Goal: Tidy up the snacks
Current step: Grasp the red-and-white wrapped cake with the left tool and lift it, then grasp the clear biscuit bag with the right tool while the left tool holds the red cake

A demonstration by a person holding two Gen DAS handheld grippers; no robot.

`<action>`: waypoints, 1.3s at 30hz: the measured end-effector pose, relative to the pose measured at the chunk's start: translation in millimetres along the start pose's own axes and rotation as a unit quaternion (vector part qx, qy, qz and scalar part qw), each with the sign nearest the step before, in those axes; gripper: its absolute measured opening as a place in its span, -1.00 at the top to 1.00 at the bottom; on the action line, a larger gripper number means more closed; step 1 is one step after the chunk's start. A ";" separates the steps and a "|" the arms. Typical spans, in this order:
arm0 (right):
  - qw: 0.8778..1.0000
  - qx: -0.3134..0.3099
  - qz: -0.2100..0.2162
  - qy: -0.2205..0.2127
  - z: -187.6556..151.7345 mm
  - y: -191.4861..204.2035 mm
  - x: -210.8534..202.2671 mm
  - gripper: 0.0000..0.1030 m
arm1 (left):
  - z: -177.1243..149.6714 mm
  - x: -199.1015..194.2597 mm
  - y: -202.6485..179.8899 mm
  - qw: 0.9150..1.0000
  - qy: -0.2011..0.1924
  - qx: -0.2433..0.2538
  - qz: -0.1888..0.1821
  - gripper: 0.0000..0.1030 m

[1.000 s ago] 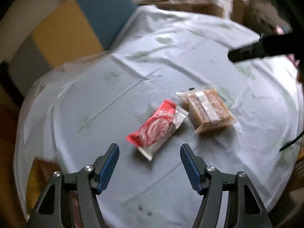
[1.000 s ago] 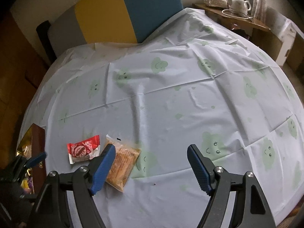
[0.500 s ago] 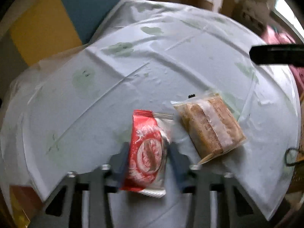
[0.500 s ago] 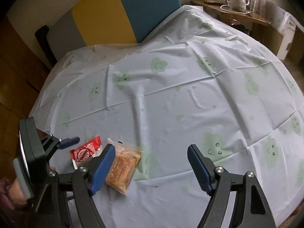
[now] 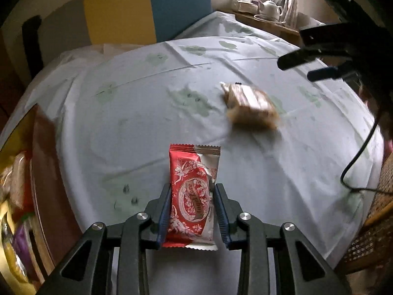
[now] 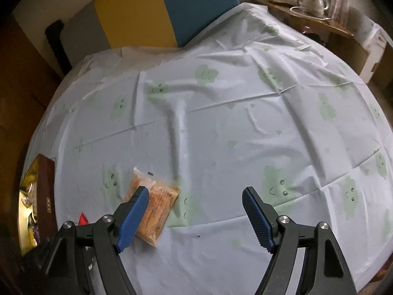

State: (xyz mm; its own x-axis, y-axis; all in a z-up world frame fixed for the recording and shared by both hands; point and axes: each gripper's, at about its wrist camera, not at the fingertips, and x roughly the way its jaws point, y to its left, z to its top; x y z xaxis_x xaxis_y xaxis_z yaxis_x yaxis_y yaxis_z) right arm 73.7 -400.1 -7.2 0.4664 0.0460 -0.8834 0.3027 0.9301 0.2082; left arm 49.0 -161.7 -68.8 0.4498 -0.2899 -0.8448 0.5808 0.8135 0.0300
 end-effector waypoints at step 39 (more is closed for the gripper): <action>0.975 -0.209 -0.002 0.074 -56.7 87.0 49.4 -0.20 | -15.6 -39.9 26.6 0.996 -0.055 -0.069 -0.014 0.35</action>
State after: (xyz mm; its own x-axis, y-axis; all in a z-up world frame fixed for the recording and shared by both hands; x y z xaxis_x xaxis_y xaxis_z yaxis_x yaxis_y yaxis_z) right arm 76.0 -296.3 -56.5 0.3315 0.0648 -0.9412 -0.0756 0.9963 0.0419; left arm 35.9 -120.6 -42.6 0.5112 -0.3602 -0.7804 0.4985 0.8639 -0.0722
